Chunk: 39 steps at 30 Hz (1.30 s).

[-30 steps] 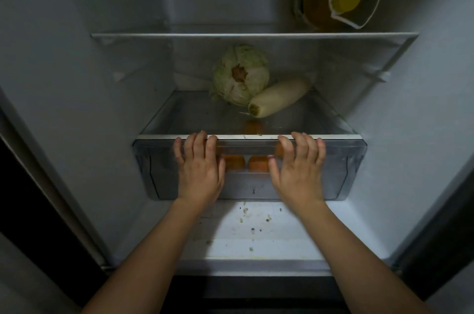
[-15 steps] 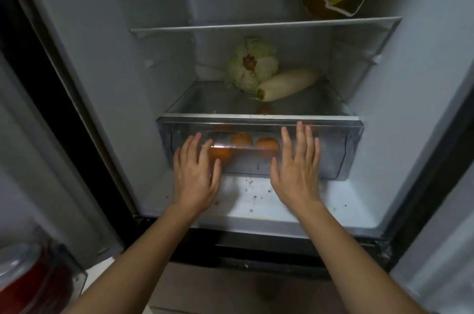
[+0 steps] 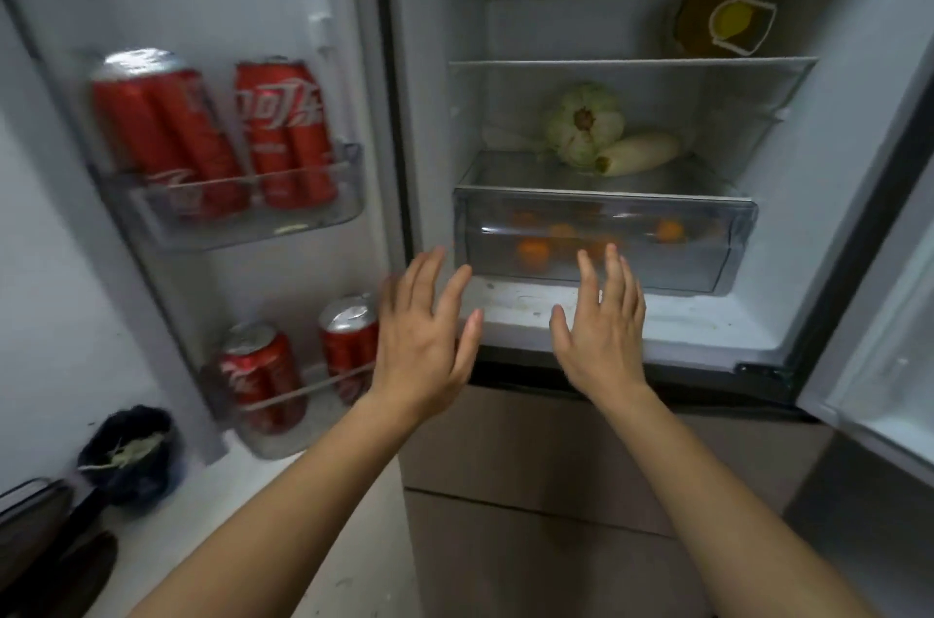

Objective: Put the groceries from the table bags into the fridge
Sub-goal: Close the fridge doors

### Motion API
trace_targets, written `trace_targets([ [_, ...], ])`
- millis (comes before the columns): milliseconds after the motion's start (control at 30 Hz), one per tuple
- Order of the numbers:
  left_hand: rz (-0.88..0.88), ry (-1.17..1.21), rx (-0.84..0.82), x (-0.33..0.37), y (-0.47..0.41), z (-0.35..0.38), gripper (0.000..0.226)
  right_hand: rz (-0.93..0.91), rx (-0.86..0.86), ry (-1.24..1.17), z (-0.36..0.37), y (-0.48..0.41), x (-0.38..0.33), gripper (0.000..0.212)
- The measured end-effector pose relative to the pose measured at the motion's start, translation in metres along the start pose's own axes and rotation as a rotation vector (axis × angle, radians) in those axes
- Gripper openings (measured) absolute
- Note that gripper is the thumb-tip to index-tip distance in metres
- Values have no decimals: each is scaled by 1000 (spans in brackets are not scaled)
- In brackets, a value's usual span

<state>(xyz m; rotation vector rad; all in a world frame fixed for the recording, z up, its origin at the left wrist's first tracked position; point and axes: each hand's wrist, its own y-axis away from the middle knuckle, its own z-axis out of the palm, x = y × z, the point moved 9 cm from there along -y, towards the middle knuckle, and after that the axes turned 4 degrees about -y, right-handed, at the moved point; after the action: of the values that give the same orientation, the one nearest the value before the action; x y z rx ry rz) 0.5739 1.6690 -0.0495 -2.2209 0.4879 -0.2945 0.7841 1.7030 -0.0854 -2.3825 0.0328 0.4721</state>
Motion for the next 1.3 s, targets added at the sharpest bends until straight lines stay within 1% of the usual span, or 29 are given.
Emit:
trace_targets([
  [167, 85, 59, 117, -19, 56, -88, 43, -53, -29, -61, -4, 55, -85, 73],
  [267, 79, 45, 180, -46, 79, -133, 40, -126, -53, -98, -5, 69, -142, 69],
  [333, 0, 25, 197, -75, 89, -156, 40, -166, -55, -151, -8, 76, -178, 66],
  [433, -200, 18, 178, -125, 105, -178, 43, -273, -92, -258, -8, 89, -231, 58],
  [500, -327, 10, 165, -153, 115, -191, 48, -405, -158, -284, -2, 105, -264, 53],
  [567, -424, -6, 159, -172, 124, -202, 55, -486, -269, -266, 13, 122, -282, 52],
  [633, -499, -9, 136, -183, 129, -208, 62, -482, -333, -246, 25, 133, -284, 52],
  [800, -634, 107, 48, -198, 128, -189, 76, -405, -317, -247, 24, 137, -275, 55],
  [867, -681, 165, 35, -197, 126, -179, 78, -368, -309, -243, 21, 138, -264, 56],
  [967, -723, 276, 77, -187, 119, -172, 75, -355, -289, -227, 15, 140, -238, 54],
  [1033, -723, 309, 105, -180, 113, -167, 75, -317, -289, -248, 11, 138, -217, 52],
  [1167, -662, 404, 166, -153, 100, -152, 74, -223, -278, -347, -3, 133, -174, 50],
  [1267, -627, 410, 230, -129, 98, -143, 58, -151, -284, -400, -11, 133, -145, 57],
  [1300, -612, 409, 230, -122, 96, -141, 56, -119, -288, -413, -12, 133, -135, 59],
])
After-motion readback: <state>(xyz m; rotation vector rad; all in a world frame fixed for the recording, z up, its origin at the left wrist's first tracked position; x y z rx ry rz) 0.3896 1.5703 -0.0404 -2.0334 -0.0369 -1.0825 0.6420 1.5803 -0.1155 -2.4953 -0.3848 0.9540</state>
